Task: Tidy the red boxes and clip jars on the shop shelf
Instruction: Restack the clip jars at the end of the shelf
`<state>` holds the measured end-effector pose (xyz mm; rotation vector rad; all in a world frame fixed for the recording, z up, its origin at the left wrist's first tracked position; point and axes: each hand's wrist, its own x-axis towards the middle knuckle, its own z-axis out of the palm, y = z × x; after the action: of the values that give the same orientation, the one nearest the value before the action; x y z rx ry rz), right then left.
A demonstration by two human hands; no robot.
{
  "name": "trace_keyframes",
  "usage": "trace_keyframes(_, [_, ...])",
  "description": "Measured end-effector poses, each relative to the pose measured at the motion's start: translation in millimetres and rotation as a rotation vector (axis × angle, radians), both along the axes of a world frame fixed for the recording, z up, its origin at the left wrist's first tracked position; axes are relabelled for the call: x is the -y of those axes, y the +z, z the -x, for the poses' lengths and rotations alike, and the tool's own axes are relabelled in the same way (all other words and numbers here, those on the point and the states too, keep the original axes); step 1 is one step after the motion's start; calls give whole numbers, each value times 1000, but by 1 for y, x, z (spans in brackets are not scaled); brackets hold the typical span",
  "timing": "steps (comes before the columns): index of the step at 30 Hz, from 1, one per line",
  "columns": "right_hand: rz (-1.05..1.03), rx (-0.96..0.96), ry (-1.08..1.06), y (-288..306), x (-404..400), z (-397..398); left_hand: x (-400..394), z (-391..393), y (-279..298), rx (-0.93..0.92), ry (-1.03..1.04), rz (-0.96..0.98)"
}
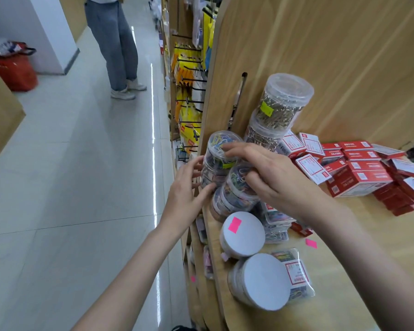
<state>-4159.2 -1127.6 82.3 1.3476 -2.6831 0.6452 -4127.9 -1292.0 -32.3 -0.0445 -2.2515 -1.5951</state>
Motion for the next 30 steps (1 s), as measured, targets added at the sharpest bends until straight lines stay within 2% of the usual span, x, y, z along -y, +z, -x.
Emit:
trace_keyframes(6, [65, 8, -10, 3, -7, -9, 3, -3, -1, 55, 49, 28])
trace_keyframes(9, [137, -8, 0, 5, -25, -18, 6, -18, -1, 0, 97, 70])
trace_keyframes(13, [95, -13, 33, -5, -45, -28, 6, -46, -13, -18, -25, 123])
trace_keyframes(16, [77, -100, 20, -16, -45, -27, 2, -49, -23, 16, -96, 134])
trace_keyframes(22, [26, -247, 16, -31, -38, -22, -9, -38, -23, 1, -48, 268])
trace_keyframes(30, [23, -313, 13, -33, -30, -17, -10, -35, -18, -5, -79, 155])
